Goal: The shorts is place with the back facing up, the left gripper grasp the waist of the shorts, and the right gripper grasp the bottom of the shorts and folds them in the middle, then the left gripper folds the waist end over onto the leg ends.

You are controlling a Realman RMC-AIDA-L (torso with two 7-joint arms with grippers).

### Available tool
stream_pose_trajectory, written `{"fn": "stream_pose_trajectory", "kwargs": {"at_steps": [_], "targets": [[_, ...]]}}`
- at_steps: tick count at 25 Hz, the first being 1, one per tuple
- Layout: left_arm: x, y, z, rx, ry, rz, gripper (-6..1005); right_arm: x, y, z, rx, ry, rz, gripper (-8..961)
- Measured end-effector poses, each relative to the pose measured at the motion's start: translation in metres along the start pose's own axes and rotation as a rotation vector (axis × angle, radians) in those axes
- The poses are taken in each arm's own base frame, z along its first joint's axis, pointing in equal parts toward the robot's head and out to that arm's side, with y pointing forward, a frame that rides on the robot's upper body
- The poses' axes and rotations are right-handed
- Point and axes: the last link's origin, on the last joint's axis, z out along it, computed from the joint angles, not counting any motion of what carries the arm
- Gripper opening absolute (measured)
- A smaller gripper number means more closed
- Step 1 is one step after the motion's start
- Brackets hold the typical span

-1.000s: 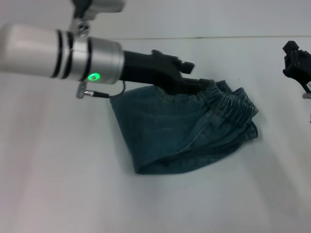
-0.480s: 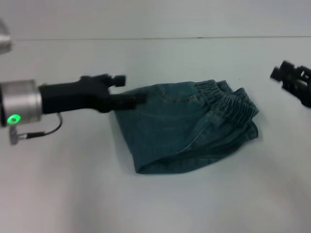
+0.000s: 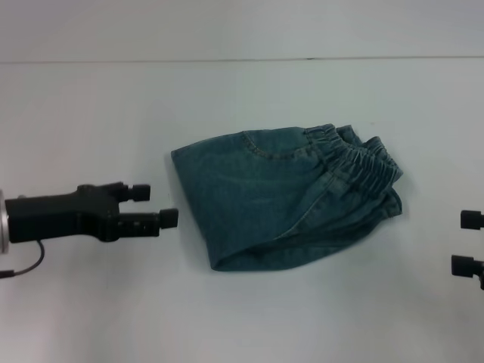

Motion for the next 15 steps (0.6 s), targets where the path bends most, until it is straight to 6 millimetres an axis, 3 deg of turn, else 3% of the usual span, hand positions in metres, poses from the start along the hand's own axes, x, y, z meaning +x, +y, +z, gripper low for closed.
{"fn": "stream_pose_trajectory", "kwargs": {"at_steps": [6, 15], "targets": [[-0.009, -0.002, 0.000, 0.010, -0.038, -0.018, 952, 0.006, -0.004, 0.002, 0.042, 0.019, 0.010, 902], [-0.013, -0.003, 0.000, 0.014, -0.047, -0.030, 952, 0.006, -0.009, 0.003, 0.086, -0.008, 0.005, 947]]}}
